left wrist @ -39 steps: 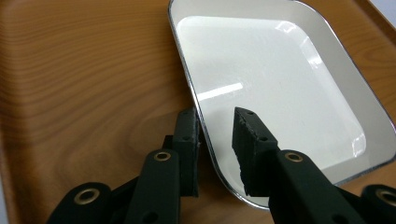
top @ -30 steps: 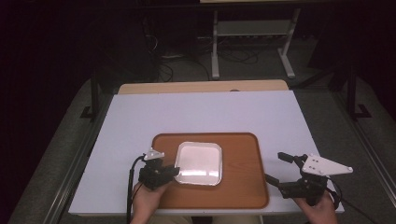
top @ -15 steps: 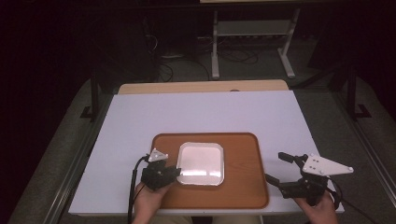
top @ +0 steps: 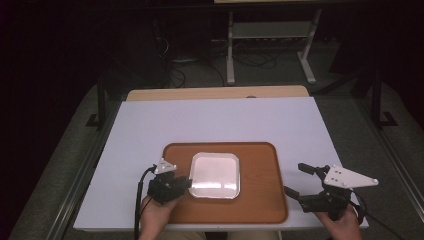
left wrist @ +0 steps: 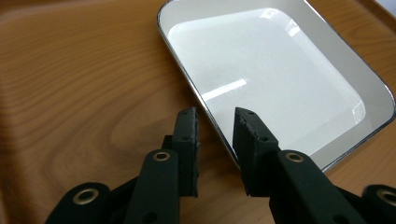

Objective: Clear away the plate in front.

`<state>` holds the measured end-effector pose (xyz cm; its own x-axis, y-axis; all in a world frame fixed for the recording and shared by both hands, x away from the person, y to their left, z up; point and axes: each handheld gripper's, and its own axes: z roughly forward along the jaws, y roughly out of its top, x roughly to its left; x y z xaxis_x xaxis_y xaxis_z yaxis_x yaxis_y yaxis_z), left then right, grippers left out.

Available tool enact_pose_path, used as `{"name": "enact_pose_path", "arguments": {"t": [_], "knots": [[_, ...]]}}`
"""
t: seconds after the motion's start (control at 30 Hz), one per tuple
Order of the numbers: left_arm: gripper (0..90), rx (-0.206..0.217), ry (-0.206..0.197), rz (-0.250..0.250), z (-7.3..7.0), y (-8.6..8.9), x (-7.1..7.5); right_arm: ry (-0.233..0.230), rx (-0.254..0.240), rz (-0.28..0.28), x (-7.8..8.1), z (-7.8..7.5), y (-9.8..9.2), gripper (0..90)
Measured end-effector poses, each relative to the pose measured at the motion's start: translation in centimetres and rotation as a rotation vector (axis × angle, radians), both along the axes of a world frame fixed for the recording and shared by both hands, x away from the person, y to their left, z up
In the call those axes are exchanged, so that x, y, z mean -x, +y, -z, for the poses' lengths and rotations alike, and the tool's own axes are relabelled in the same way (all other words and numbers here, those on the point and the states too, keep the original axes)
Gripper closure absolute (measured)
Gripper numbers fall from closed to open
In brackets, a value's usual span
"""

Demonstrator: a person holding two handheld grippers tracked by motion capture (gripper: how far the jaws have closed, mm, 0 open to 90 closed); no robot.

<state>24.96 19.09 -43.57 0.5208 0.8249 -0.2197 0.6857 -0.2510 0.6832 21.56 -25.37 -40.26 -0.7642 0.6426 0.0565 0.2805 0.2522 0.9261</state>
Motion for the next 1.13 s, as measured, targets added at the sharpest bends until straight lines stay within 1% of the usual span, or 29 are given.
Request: {"name": "enact_pose_path", "arguments": {"t": [0.03, 0.07, 0.1, 0.17, 0.23, 0.27, 0.3, 0.37, 0.43, 0.5, 0.53, 0.57, 0.6, 0.67, 0.7, 0.73, 0.77, 0.83, 0.87, 0.9, 0.97, 1.0, 1.13], "knots": [[68.8, 0.004, -0.005, 0.005, -0.1, 0.1, 0.0, 0.0, 0.004, 0.0, 0.0, 0.0, 0.0, 13.1], [68.4, 0.013, -0.02, 0.014, -0.3, 0.3, -0.1, 0.001, 0.004, 0.0, 0.0, 0.0, 0.0, 13.1], [67.5, 0.013, -0.02, 0.014, -0.3, 0.3, -0.1, 0.001, 0.004, 0.0, 0.0, 0.0, 0.0, 13.1], [66.4, 0.027, -0.038, 0.03, -0.5, 0.5, -0.2, 0.001, 0.005, 0.001, 0.0, 0.1, 0.0, 13.1], [64.7, 0.03, -0.053, 0.04, -0.7, 0.8, -0.3, 0.004, 0.004, 0.005, 0.0, 0.1, -0.1, 13.1], [62.5, 0.04, -0.065, 0.044, -0.8, 1.0, -0.3, 0.005, 0.006, 0.007, -0.1, 0.1, -0.2, 13.1], [62.5, 0.041, -0.069, 0.047, -0.9, 1.2, -0.4, 0.005, 0.006, 0.007, -0.1, 0.1, -0.2, 13.1], [58.3, 0.055, -0.088, 0.069, -1.2, 1.7, -0.5, 0.004, 0.008, 0.009, -0.1, 0.1, -0.2, 13.1], [55.2, 0.045, -0.111, 0.079, -1.6, 2.2, -0.5, 0.007, 0.008, 0.011, -0.1, 0.2, -0.2, 13.1], [54.4, 0.059, -0.133, 0.093, -1.9, 2.8, -0.6, 0.009, 0.01, 0.012, -0.1, 0.2, -0.1, 13.1], [51.9, 0.06, -0.145, 0.092, -2.1, 3.1, -0.5, 0.011, 0.012, 0.014, -0.1, 0.2, -0.1, 13.1], [51.9, 0.057, -0.158, 0.097, -2.2, 3.4, -0.5, 0.011, 0.012, 0.014, -0.1, 0.2, -0.1, 13.1], [48.9, 0.062, -0.166, 0.104, -2.4, 3.8, -0.5, 0.009, 0.012, 0.015, -0.2, 0.2, 0.0, 13.1], [47.8, 0.06, -0.184, 0.114, -2.5, 4.4, -0.4, 0.01, 0.012, 0.015, -0.2, 0.2, 0.0, 13.1], [43.1, 0.062, -0.197, 0.128, -2.6, 5.1, -0.4, 0.011, 0.016, 0.016, -0.2, 0.3, 0.0, 13.1], [41.4, 0.062, -0.197, 0.128, -2.6, 5.1, -0.4, 0.011, 0.016, 0.016, -0.2, 0.3, 0.0, 13.1], [41.4, 0.065, -0.205, 0.133, -2.7, 5.5, -0.4, 0.012, 0.016, 0.016, -0.2, 0.3, 0.1, 13.1], [35.3, 0.073, -0.232, 0.137, -2.8, 6.5, -0.2, 0.016, 0.022, 0.014, -0.3, 0.4, 0.1, 13.1], [33.7, 0.073, -0.232, 0.137, -2.8, 6.5, -0.2, 0.016, 0.022, 0.014, -0.3, 0.4, 0.1, 13.1], [33.7, 0.074, -0.243, 0.138, -2.8, 6.8, 0.0, 0.016, 0.023, 0.015, -0.3, 0.4, 0.1, 13.1], [30.2, 0.073, -0.265, 0.135, -2.6, 7.4, 0.2, 0.016, 0.023, 0.018, -0.3, 0.4, 0.0, 13.1], [29.7, 0.059, -0.282, 0.14, -2.2, 7.8, 0.4, 0.019, 0.023, 0.02, -0.3, 0.5, -0.1, 13.1], [29.7, 0.07, -0.275, 0.149, -1.6, 8.2, 0.6, 0.02, 0.028, 0.021, -0.4, 0.6, -0.1, 13.1]]}}
